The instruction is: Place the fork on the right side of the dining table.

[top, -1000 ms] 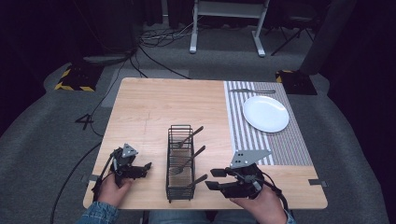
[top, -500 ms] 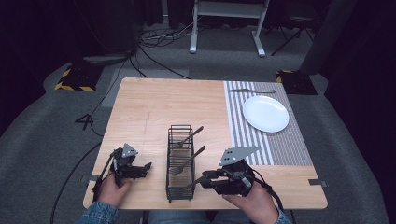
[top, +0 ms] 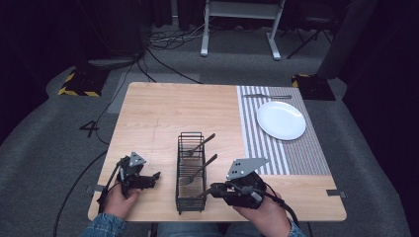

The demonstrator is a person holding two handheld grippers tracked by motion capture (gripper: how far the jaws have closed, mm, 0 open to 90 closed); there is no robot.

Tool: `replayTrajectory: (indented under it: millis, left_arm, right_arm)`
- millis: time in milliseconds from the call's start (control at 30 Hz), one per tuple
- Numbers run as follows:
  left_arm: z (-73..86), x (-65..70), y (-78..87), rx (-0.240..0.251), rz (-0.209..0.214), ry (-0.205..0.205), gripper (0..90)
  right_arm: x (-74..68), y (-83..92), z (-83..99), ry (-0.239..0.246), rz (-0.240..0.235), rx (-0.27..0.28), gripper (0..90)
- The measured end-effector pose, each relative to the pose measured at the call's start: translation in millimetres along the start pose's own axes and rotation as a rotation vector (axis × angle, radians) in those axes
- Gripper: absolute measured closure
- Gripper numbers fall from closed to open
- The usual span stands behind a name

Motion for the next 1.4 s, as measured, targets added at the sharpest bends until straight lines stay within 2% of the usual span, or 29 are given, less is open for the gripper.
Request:
replayTrajectory:
  millis: [267, 333, 567, 700, 1100, 1400]
  left_arm:
    - [0.0, 0.0, -0.1, 0.001, 0.001, 0.000, 11.5]
    - [0.0, -0.1, 0.0, 0.001, -0.001, -0.001, 11.5]
    - [0.0, -0.1, 0.0, 0.001, -0.001, -0.001, 11.6]
    - [0.0, 0.0, -0.1, 0.001, 0.000, 0.000, 11.5]
    - [-0.5, -0.4, -0.3, 0.000, -0.002, -0.003, 11.5]
    - [-0.4, -0.3, -0.3, 0.000, -0.001, -0.002, 11.5]
  right_arm:
    - [-0.1, 1.9, -2.6, 0.009, 0.010, 0.014, 82.3]
    - [0.2, 3.0, -2.7, 0.009, 0.013, 0.018, 86.1]
    - [0.0, 5.3, -3.7, 0.008, 0.011, 0.035, 86.3]
    - [0.1, 9.9, -6.4, 0.000, 0.005, 0.064, 86.6]
    - [4.0, 31.1, -19.5, -0.009, 0.000, 0.136, 86.7]
    - [6.4, 56.4, -28.1, -0.006, 0.022, 0.187, 86.9]
Point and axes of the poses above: each handheld gripper's, and its own axes: y roughly backward along the jaws, z roughly out of its underside, x roughly to its right, the point moved 5 cm from there along -y, roughly forward along the jaws, and after that the axes turned 4 degrees about y, right-handed, at the moved point
